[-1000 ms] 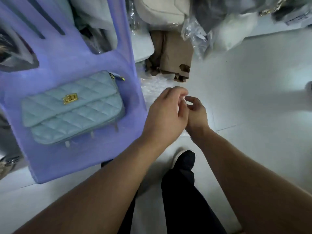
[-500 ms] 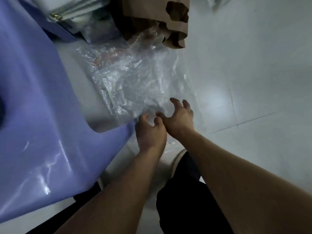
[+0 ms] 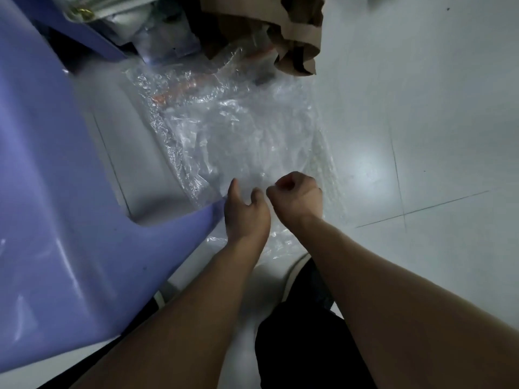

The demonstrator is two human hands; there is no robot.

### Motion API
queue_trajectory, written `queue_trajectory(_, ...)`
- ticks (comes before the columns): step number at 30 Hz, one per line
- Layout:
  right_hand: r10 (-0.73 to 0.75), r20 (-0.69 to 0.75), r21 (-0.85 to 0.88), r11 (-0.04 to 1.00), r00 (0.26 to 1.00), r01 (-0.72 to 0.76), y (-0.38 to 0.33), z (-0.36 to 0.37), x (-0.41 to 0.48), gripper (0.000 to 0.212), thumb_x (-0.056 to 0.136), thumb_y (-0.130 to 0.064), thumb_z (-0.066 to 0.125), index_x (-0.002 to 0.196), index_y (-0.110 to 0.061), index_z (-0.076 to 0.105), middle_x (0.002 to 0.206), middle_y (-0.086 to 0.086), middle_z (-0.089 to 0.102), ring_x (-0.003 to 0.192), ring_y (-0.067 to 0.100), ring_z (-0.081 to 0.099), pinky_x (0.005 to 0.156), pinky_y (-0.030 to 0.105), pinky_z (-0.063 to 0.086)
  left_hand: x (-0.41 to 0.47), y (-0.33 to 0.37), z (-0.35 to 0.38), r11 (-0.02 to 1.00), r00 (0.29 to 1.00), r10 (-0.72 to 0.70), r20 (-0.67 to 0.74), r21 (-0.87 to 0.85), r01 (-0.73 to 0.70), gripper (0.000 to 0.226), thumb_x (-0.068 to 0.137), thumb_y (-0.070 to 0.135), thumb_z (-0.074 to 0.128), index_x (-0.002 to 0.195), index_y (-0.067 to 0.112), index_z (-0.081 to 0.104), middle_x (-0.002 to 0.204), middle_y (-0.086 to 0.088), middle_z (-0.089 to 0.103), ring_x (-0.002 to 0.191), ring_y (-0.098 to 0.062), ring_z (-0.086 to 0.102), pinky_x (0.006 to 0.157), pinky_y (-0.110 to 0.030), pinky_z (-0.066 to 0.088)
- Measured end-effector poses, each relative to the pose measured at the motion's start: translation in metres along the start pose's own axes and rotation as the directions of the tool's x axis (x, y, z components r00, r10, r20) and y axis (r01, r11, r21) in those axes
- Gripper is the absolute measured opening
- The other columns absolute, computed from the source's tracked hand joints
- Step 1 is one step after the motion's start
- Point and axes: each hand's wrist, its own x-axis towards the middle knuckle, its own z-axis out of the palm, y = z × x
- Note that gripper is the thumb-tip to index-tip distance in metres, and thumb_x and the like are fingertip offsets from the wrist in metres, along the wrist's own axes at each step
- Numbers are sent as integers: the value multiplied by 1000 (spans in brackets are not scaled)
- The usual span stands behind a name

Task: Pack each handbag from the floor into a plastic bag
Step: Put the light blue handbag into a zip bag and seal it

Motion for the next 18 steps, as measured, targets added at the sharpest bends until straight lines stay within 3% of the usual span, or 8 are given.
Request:
queue_trajectory(2, 20, -27, 71, 997, 999, -19, -7, -9, -13, 21, 84, -17, 69, 101, -17, 57, 81, -4, 62, 68, 12, 59, 53, 20, 39, -13, 6, -3, 995, 996, -58, 63, -76, 63, 61, 101, 40, 45, 156, 37, 19, 160, 0, 31, 138, -25, 42, 114, -44, 37)
queue_trajectory(4, 72, 10, 200, 977, 997, -73, -14, -19, -28, 35, 85, -13, 67, 114, -20, 48, 81, -3, 60, 70, 15, 60, 56, 23, 41, -32, 15, -7, 993, 987, -87, 137, -73, 98, 62, 101, 44, 43, 155, 41, 14, 155, 0, 40, 132, -27, 49, 109, -49, 43)
queue_trajectory(7, 176, 105, 391, 898, 979, -203, -31, -43, -52, 31, 90, -10, 63, 119, -19, 58, 90, -2, 64, 82, 13, 64, 61, 22, 45, -59, 32, -13, 992, 977, -96, 191, -67, 111, 61, 101, 48, 41, 155, 41, 16, 144, -3, 52, 125, -29, 55, 107, -49, 44)
queue_trajectory(9, 155, 136, 425, 883, 979, -199, -42, -62, -67, 13, 92, -11, 62, 95, -15, 74, 83, -2, 69, 80, 17, 64, 63, 24, 46, -76, 45, -17, 991, 980, -98, 176, -72, 112, 62, 99, 55, 41, 155, 40, 19, 147, -4, 49, 128, -30, 52, 108, -50, 43)
queue_trajectory(11, 78, 143, 409, 903, 987, -130, -49, -78, -86, 30, 91, -10, 61, 67, -20, 74, 66, -8, 66, 70, 14, 58, 64, 26, 44, -94, 60, -26, 984, 982, -122, 143, -114, 139, 76, 88, 73, 46, 153, 44, 18, 154, 0, 39, 134, -31, 45, 108, -53, 42)
queue_trajectory(13, 0, 181, 351, 934, 984, -64, -56, -91, -111, 48, 92, -10, 57, 47, -24, 66, 52, -16, 59, 61, 7, 54, 65, 25, 41, -115, 73, -37, 958, 968, -178, 174, -196, 212, 95, 73, 85, 53, 151, 51, 12, 144, 5, 43, 128, -28, 49, 101, -52, 49)
queue_trajectory(15, -51, 219, 353, 935, 974, -30, -64, -102, -137, 52, 95, -12, 54, 45, -23, 66, 49, -18, 55, 52, 1, 51, 60, 22, 40, -135, 87, -52, 930, 960, -187, 207, -277, 241, 92, 77, 75, 61, 151, 51, 13, 123, 6, 51, 108, -23, 61, 93, -45, 56)
queue_trajectory(18, -53, 253, 435, 898, 966, -64, -82, -114, -170, 29, 90, -22, 56, 80, 3, 68, 59, -2, 57, 53, 10, 49, 63, 27, 40, -160, 105, -75, 953, 988, -83, 127, -280, 116, 65, 93, 42, 65, 149, 38, 31, 97, 7, 66, 86, -16, 66, 91, -36, 55)
